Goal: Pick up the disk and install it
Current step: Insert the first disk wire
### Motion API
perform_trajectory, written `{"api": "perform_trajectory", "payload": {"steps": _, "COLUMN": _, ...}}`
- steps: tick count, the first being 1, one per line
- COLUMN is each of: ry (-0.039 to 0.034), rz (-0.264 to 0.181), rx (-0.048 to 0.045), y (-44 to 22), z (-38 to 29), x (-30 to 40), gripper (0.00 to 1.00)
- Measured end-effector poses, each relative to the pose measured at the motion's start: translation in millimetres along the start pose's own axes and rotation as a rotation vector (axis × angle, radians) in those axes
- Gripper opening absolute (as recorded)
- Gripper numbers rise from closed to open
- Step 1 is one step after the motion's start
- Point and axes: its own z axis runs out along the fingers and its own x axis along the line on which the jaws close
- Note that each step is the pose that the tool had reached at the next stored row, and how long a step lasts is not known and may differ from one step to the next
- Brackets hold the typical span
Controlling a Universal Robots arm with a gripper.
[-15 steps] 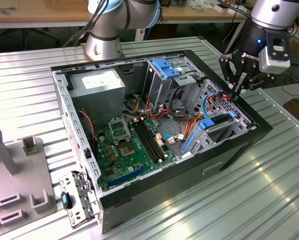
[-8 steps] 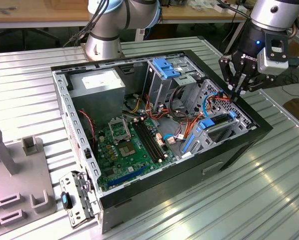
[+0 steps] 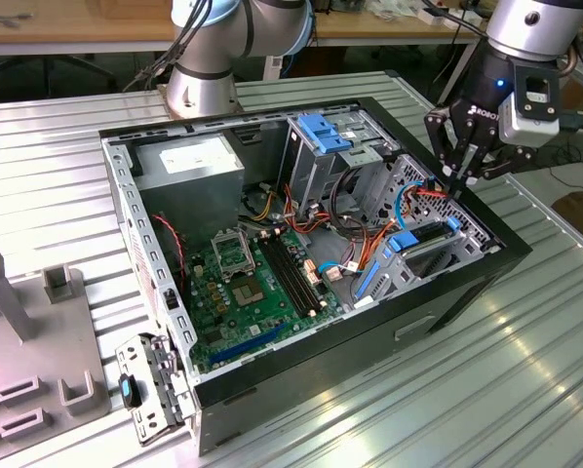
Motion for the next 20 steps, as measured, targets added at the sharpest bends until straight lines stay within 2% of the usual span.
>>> {"api": "perform_trajectory", "payload": {"steps": 20, "ry": 0.0003, "rz": 0.01, "rx": 0.0012, "y": -5.4, "z": 1.1, "x": 2.0, "gripper": 0.16}}
